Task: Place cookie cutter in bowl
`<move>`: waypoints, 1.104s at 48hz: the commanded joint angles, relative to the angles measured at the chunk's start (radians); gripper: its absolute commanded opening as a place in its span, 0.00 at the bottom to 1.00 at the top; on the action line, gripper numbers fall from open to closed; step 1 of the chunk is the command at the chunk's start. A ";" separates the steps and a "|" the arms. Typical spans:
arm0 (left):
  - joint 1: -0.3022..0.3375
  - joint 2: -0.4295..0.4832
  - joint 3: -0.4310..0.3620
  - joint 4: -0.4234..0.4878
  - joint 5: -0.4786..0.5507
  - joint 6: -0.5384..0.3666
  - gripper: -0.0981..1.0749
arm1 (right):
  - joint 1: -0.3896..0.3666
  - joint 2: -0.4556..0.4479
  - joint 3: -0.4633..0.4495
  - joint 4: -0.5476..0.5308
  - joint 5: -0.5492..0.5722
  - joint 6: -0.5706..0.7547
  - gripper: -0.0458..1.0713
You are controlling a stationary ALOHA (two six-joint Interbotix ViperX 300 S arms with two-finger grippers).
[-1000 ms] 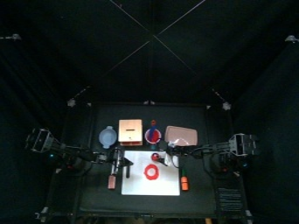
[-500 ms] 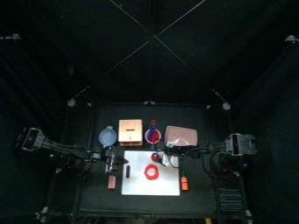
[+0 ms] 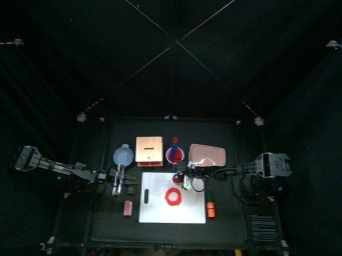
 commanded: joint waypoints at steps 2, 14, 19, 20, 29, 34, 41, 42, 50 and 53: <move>-0.003 -0.034 0.006 0.032 -0.011 0.000 0.32 | -0.005 -0.017 -0.075 -0.014 0.011 -0.003 0.54; -0.003 -0.083 0.046 0.086 -0.009 -0.002 0.32 | -0.005 0.049 -0.259 -0.061 0.031 0.003 0.54; -0.003 -0.087 0.052 0.104 -0.009 -0.002 0.32 | -0.005 0.097 -0.353 -0.067 0.032 0.002 0.54; -0.003 -0.086 0.052 0.106 -0.009 -0.002 0.32 | -0.005 0.106 -0.371 -0.067 0.032 0.002 0.54; -0.006 -0.087 0.055 0.179 -0.009 -0.002 0.32 | -0.005 0.206 -0.551 -0.080 0.032 -0.002 0.54; -0.011 -0.087 0.057 0.227 -0.009 -0.003 0.32 | -0.008 0.264 -0.647 -0.098 0.032 0.002 0.54; -0.012 -0.087 0.057 0.249 -0.011 -0.003 0.32 | -0.026 0.356 -0.798 -0.118 0.038 0.003 0.54; -0.012 -0.087 0.057 0.249 -0.009 -0.003 0.32 | -0.029 0.370 -0.819 -0.120 0.041 0.003 0.54; -0.014 -0.087 0.058 0.264 -0.009 -0.002 0.32 | -0.046 0.477 -0.977 -0.152 0.097 0.002 0.54; -0.014 -0.087 0.058 0.262 -0.009 -0.003 0.32 | -0.054 0.509 -1.028 -0.167 0.124 0.006 0.54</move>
